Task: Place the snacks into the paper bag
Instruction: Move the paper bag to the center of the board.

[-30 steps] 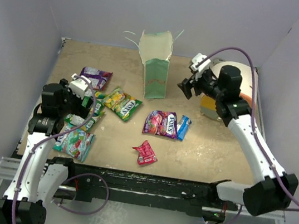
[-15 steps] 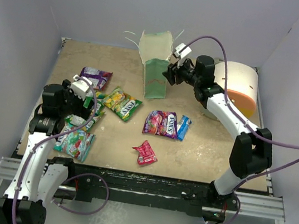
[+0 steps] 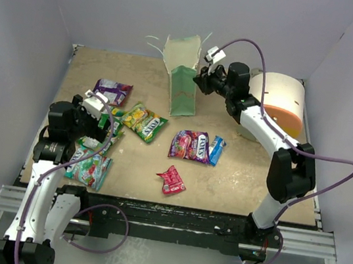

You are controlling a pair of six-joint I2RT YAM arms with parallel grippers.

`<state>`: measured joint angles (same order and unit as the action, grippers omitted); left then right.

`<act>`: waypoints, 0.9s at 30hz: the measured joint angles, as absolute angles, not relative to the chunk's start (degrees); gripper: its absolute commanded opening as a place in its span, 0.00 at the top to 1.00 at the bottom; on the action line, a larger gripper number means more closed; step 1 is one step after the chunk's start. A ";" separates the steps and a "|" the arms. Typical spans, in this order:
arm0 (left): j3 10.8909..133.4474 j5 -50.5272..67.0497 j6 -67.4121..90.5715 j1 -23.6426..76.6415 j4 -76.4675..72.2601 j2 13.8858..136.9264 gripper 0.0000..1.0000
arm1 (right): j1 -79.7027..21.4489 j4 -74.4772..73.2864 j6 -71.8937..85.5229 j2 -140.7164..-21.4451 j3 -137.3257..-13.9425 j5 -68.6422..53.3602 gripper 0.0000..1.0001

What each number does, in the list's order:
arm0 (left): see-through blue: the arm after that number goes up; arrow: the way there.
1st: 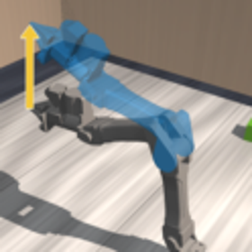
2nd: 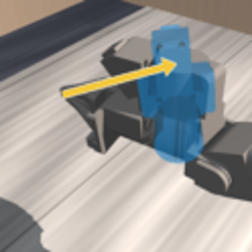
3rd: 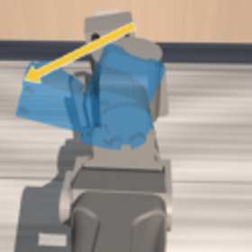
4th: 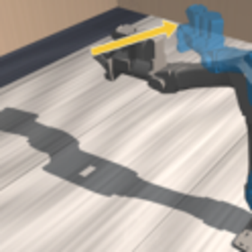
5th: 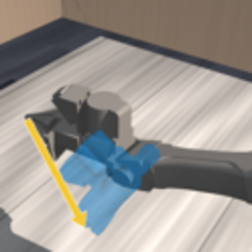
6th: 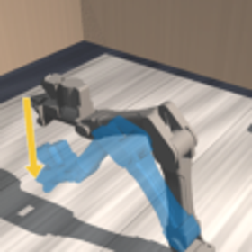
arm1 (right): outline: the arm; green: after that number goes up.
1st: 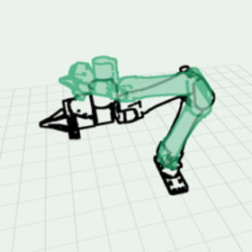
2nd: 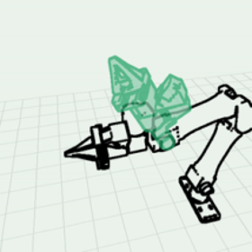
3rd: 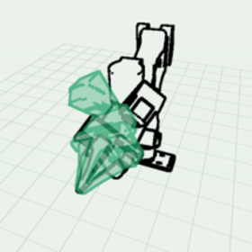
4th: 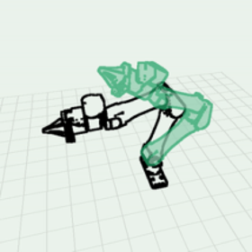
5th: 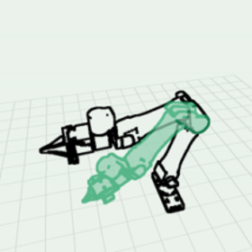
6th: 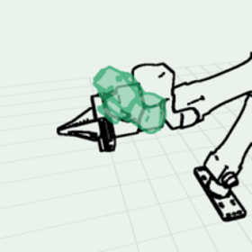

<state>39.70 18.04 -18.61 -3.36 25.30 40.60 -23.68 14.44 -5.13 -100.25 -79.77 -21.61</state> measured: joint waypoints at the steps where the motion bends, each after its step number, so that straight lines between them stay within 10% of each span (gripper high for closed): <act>1: 39.70 18.13 -18.61 -3.36 25.30 40.60 0.01 | -23.70 14.48 -4.99 -100.25 -79.79 -21.34 0.89; 27: 38.65 19.99 -18.63 -3.36 25.28 40.91 0.01 | -23.70 12.60 -4.97 -86.52 -67.83 -15.66 1.00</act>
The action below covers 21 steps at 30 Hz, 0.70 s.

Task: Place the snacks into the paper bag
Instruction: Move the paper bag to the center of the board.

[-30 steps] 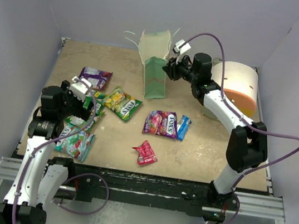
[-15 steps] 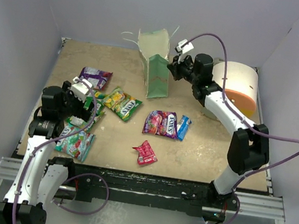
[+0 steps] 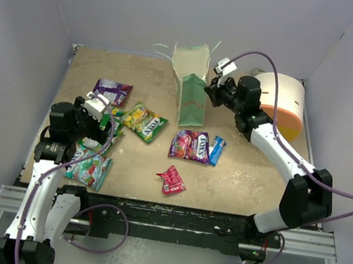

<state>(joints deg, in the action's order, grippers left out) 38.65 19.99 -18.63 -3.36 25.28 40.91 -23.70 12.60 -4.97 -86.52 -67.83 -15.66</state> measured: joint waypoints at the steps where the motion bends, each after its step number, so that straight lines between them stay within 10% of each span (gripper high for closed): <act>1: 38.65 19.99 -18.65 -3.36 25.28 40.91 0.01 | -23.68 12.27 -5.13 -85.78 -67.11 -15.55 1.00; 21: 38.52 20.67 -18.65 -3.36 25.12 40.95 0.01 | -23.66 7.90 -6.61 -77.73 -58.57 -14.52 0.83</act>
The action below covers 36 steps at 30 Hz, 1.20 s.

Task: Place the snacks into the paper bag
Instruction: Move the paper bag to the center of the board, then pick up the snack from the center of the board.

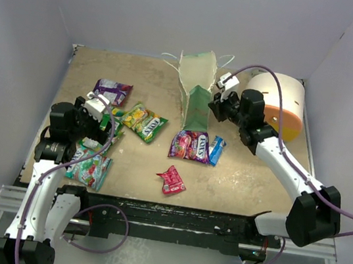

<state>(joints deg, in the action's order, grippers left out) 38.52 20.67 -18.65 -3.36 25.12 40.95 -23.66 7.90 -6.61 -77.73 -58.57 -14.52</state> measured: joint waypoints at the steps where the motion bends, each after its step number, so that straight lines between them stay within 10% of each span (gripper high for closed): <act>1: 38.50 20.67 -18.65 -3.36 25.12 40.99 0.01 | -23.66 7.27 -6.63 -77.73 -58.57 -14.59 0.79; 11: 38.50 20.71 -18.65 -3.36 25.15 41.04 0.01 | -23.66 2.55 -9.34 -72.99 -54.65 -13.37 0.21; 36: 37.78 20.93 -19.09 -3.36 25.10 40.14 0.01 | -23.66 -3.62 -18.02 -80.25 -44.88 -5.52 0.28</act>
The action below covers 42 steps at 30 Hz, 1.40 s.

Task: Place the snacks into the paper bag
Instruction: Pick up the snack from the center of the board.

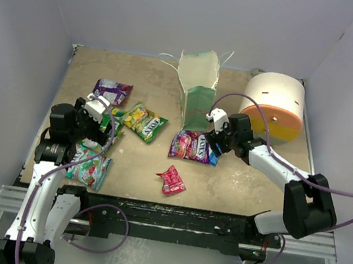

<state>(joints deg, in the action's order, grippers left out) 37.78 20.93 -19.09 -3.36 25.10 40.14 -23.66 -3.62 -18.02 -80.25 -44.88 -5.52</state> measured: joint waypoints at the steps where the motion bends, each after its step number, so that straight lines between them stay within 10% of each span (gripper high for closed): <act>1: 37.76 20.99 -19.09 -3.36 25.10 40.14 0.01 | -23.66 -3.62 -18.02 -80.95 -44.88 -5.45 0.29; 13: 37.69 21.37 -19.11 -3.36 25.10 40.07 0.01 | -23.68 -3.92 -16.91 -88.88 -46.52 -3.97 0.40; 36: 37.58 22.20 -19.11 -3.36 25.08 39.83 0.01 | -23.07 -8.36 -18.55 -87.90 -48.66 -4.51 1.00; 42: 37.58 22.35 -19.11 -3.36 25.08 39.66 0.01 | -22.85 -10.66 -19.86 -84.31 -48.97 -5.15 1.00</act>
